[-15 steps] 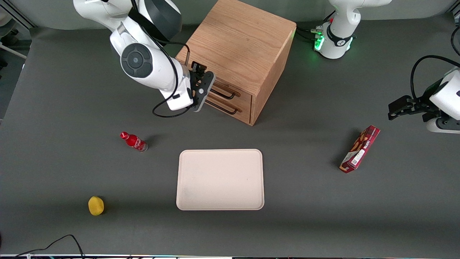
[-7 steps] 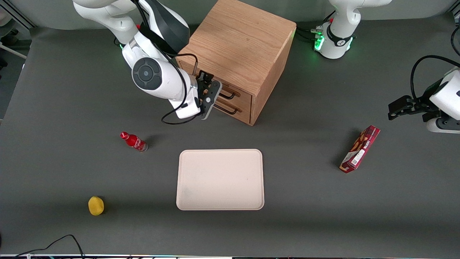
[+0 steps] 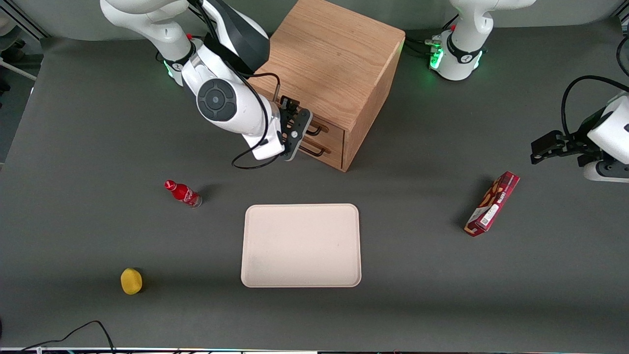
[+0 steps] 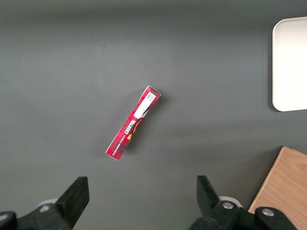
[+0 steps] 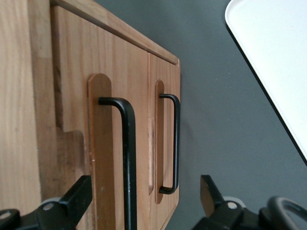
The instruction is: Open upper drawer
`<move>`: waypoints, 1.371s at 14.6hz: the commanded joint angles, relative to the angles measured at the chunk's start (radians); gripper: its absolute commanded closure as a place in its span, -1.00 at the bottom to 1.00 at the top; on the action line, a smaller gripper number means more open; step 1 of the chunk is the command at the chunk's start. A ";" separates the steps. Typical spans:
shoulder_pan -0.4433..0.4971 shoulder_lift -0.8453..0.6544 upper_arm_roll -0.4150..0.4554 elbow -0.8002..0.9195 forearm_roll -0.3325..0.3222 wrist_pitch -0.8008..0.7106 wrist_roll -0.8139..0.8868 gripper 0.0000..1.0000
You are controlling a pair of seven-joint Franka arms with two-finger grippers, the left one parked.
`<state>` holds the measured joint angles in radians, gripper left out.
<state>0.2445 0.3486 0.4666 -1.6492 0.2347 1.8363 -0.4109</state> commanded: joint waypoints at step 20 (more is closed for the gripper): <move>0.027 -0.002 -0.006 -0.104 -0.038 0.132 0.017 -1.00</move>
<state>0.2523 0.3499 0.4649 -1.7468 0.2087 1.9465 -0.4110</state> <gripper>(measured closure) 0.000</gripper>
